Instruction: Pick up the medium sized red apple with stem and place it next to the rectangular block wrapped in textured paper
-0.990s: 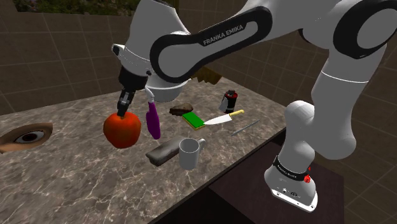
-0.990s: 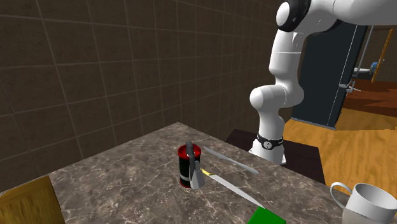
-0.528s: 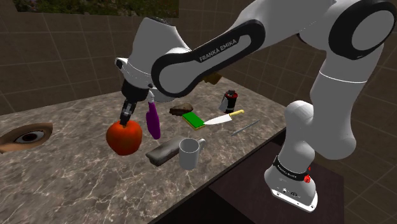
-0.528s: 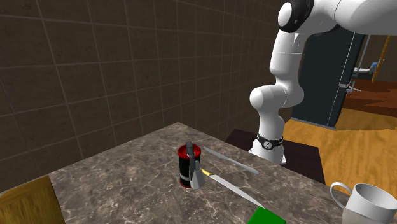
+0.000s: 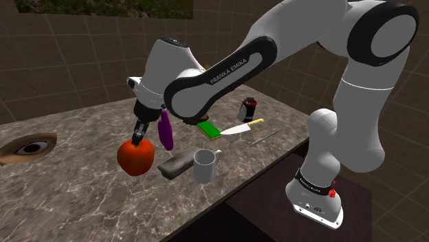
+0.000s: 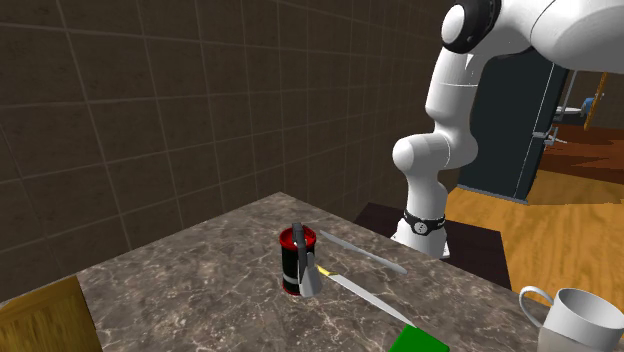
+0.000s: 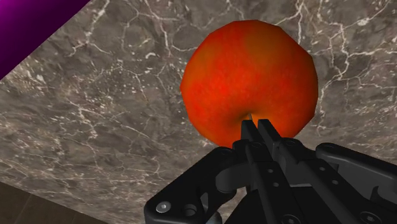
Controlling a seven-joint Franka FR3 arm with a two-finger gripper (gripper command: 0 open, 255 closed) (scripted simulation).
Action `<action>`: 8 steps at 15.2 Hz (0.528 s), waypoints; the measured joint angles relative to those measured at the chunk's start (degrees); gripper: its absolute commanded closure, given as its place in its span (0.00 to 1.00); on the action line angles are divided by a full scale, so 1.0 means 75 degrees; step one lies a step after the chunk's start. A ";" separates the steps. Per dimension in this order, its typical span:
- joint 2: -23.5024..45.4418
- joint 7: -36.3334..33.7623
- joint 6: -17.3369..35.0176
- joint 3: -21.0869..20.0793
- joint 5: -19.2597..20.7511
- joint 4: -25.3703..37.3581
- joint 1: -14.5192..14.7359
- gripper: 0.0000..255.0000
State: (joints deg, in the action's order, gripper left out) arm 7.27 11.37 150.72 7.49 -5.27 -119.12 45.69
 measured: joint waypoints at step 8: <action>0.0037 0.0017 0.0103 -0.0006 -0.0022 -0.0060 -0.0002 0.00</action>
State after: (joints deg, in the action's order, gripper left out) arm 7.55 11.50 151.49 7.45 -5.44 -119.56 45.68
